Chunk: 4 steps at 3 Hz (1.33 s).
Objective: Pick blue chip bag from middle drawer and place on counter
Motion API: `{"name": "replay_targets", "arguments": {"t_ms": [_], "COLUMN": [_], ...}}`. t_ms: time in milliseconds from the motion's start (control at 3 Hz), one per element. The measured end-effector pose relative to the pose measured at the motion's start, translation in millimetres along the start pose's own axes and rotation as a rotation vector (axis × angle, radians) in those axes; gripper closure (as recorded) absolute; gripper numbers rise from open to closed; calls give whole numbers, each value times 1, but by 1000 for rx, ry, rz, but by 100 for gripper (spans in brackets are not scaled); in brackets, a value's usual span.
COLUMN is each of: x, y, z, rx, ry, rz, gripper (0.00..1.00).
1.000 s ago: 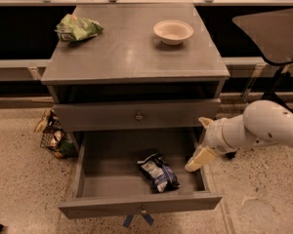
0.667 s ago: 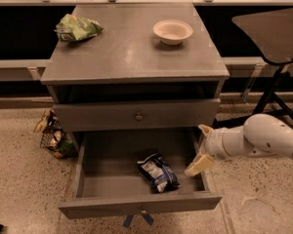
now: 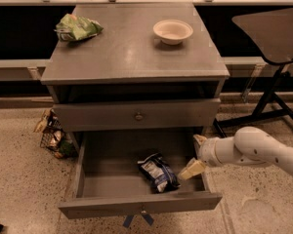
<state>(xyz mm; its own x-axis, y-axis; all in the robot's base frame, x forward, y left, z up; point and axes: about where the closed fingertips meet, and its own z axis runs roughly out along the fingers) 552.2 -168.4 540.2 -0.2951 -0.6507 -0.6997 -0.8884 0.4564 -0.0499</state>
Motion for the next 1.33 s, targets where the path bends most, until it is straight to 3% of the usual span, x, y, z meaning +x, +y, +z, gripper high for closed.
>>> {"name": "replay_targets", "arguments": {"t_ms": [333, 667, 1000, 1333], "x": [10, 19, 24, 20], "y": [-2, -1, 4, 17], "z": [31, 65, 97, 123], "rx": [9, 49, 58, 21], "ry": [21, 54, 73, 87], "rz": [87, 187, 230, 234], "gripper": [0, 0, 0, 0]}}
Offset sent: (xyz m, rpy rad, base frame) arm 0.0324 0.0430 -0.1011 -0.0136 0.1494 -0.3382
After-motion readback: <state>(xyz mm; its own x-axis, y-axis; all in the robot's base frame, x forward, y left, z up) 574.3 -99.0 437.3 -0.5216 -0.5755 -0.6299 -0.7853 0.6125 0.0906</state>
